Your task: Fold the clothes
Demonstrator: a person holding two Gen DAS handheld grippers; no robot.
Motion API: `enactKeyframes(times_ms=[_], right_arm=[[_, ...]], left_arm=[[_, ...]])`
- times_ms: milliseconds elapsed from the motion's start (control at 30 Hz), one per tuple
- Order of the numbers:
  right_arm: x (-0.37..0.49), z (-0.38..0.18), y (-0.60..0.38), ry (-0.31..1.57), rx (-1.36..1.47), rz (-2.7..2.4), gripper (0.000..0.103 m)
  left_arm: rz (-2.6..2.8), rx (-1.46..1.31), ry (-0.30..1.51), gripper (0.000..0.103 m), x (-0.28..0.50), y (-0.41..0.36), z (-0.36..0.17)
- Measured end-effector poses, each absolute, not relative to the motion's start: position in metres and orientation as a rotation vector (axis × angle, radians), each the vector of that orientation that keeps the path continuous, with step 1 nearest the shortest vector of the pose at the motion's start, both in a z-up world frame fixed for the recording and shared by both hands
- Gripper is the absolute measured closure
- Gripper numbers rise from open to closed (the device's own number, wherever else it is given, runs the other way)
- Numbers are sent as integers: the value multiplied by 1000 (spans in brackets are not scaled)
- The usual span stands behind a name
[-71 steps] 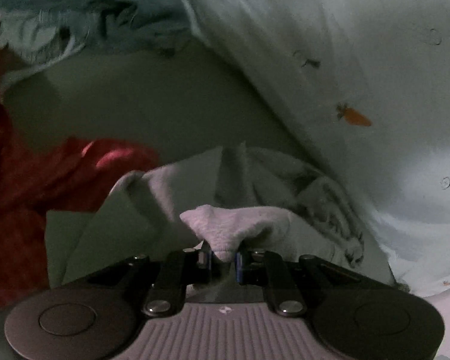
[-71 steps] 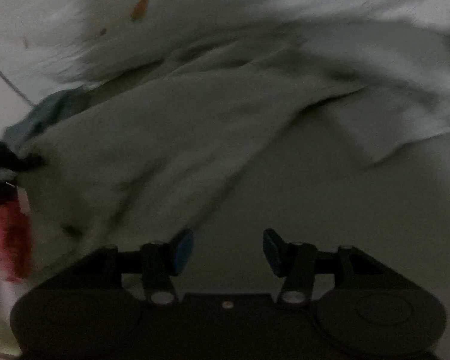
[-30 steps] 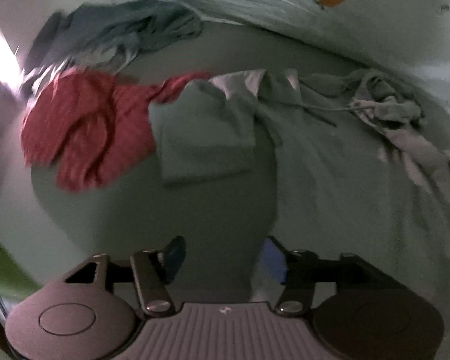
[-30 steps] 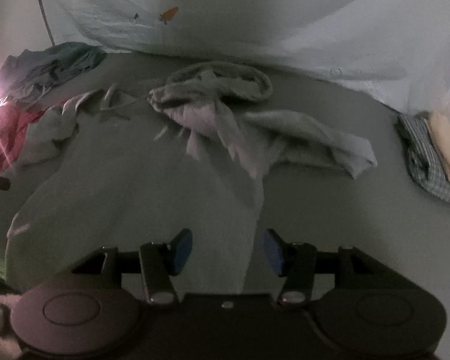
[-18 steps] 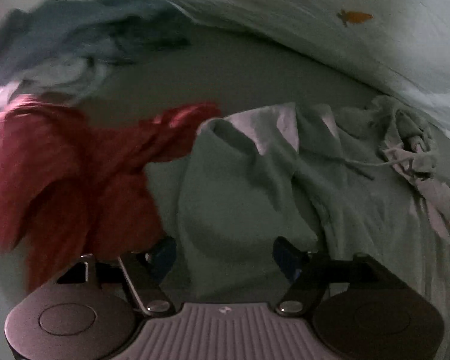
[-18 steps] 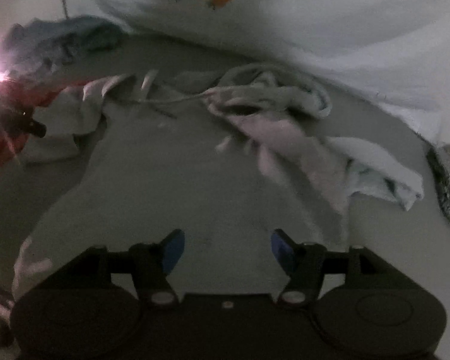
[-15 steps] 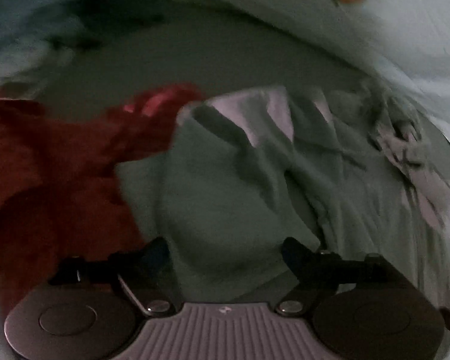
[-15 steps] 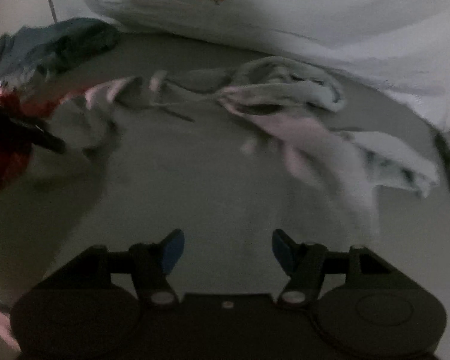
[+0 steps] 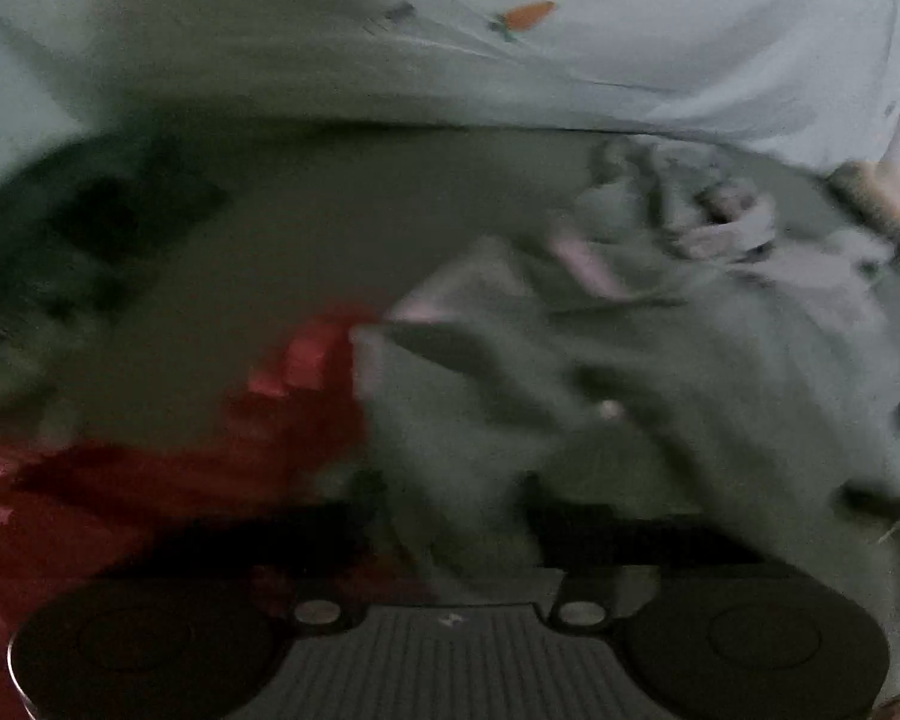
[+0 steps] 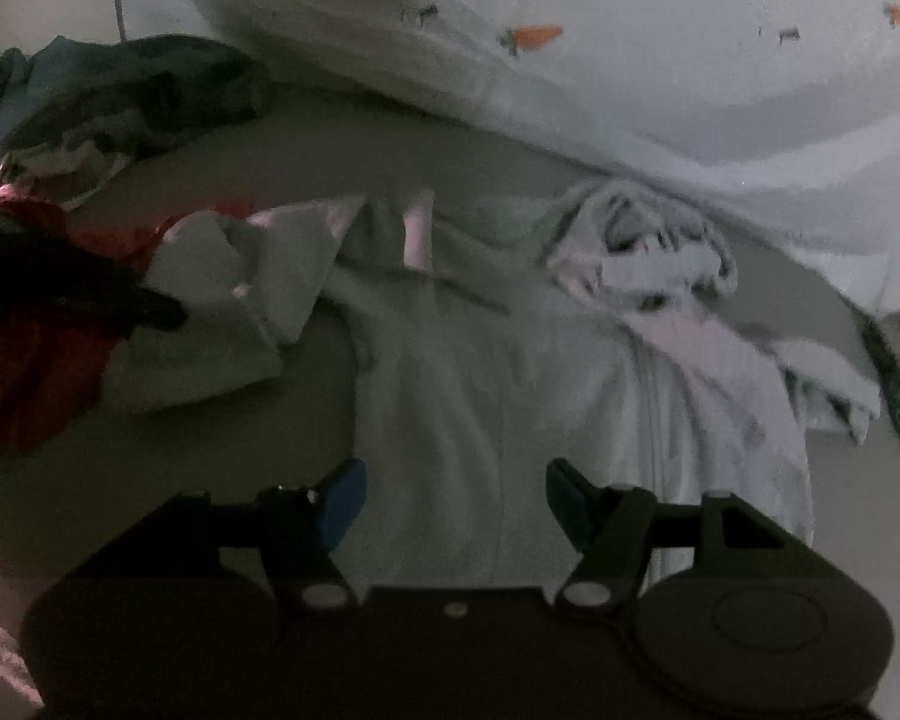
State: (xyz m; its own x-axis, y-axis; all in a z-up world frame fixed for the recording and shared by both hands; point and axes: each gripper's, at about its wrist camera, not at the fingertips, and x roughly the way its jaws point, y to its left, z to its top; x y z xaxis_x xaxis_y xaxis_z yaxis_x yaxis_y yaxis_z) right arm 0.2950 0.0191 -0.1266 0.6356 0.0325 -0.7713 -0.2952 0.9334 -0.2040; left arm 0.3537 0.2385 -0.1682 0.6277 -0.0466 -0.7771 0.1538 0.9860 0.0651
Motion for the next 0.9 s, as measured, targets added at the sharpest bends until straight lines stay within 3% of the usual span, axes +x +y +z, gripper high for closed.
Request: enactKeyframes(times_ms=[100,233,333,367,400,433,467,600,700,800,833,867,900], right_arm=[[293,-125,24,851,-310,149,34],[285,-129,22,885,-278,96,34],[284,-132,21,909,-271,76,34],[285,-132,21,916,-262,74,34],[286,-132,21,921,-256,75,34],[287,-132,23,923,-254,80,34],[289,-133,26,925,-258,87,34],[287,-131,40,897,-317,118,35],[282,-128,47,864,-361,139,35],[282,-127,45,864,-351,131,34],[283,-127,43,867,-341,125,34],[284,-127,42,871,-327,117,34],[285,-127,39,876,-310,108,34]], left_arm=[[-96,257,908,20,350,263,-179],[-159,423,957,0,343,287,-204],[-245,417,894,0,338,301,-222],[-227,354,887,8,341,309,-220],[-200,284,887,23,344,317,-218],[-172,214,886,51,348,325,-215],[-123,195,885,72,351,330,-212],[67,155,809,79,363,363,-174],[248,203,612,80,374,407,-100],[529,134,401,72,383,457,-31],[606,73,365,54,387,472,-15],[607,28,363,27,389,474,-11],[591,-14,366,18,390,474,-10]])
